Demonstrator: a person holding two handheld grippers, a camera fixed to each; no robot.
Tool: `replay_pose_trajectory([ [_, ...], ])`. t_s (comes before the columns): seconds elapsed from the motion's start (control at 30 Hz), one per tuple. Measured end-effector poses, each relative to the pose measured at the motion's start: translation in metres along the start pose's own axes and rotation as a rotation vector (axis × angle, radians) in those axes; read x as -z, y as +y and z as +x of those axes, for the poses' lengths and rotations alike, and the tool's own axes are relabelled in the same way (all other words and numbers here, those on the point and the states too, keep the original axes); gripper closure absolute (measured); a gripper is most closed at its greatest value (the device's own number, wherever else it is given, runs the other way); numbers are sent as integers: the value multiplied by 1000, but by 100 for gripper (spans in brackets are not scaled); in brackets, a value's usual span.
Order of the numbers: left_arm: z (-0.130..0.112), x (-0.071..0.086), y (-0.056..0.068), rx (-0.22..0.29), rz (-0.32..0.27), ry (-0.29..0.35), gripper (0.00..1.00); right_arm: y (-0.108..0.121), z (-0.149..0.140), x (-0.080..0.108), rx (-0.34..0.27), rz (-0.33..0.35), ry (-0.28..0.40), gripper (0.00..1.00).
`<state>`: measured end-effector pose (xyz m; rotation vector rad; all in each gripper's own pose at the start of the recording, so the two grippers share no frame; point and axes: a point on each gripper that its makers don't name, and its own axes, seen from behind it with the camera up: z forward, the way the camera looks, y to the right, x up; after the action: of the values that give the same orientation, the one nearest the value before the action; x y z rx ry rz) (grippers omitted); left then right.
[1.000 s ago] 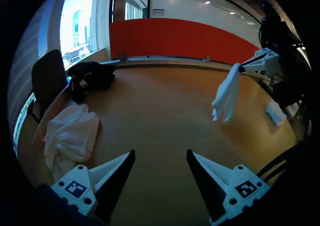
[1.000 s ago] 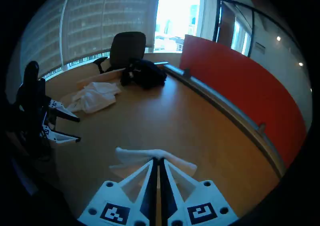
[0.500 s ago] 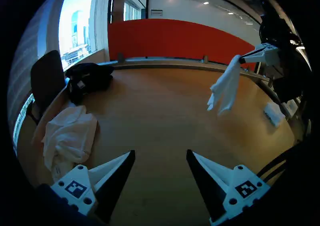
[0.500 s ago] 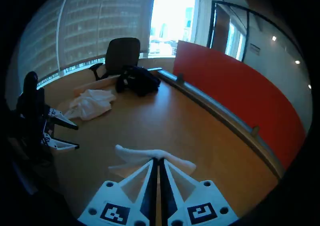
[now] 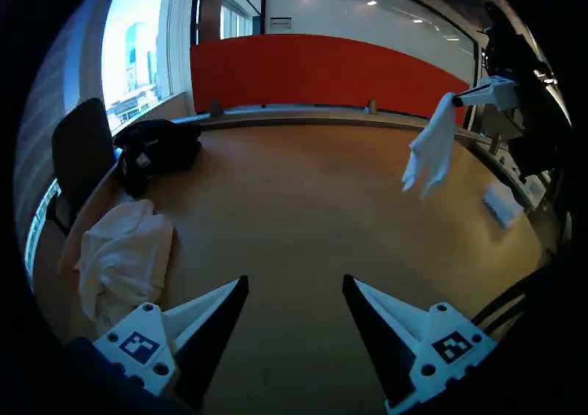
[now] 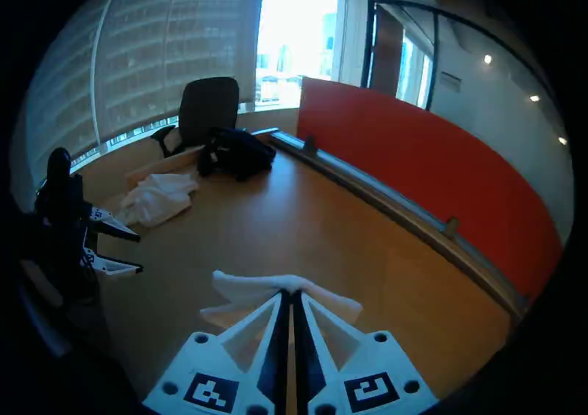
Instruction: Fold towel
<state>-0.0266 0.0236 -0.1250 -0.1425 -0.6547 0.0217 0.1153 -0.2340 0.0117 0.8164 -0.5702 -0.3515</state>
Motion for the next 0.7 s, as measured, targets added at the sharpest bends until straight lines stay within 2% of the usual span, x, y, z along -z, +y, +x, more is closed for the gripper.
replay_pose_trajectory([
  [0.3, 5, -6, 8, -24, -17, -2, 5, 34, -17, 30, -23, -52, -8, 94],
  [0.7, 12, -14, 18, -45, -31, -6, 5, 84, -52, 75, -97, -117, -21, 94],
])
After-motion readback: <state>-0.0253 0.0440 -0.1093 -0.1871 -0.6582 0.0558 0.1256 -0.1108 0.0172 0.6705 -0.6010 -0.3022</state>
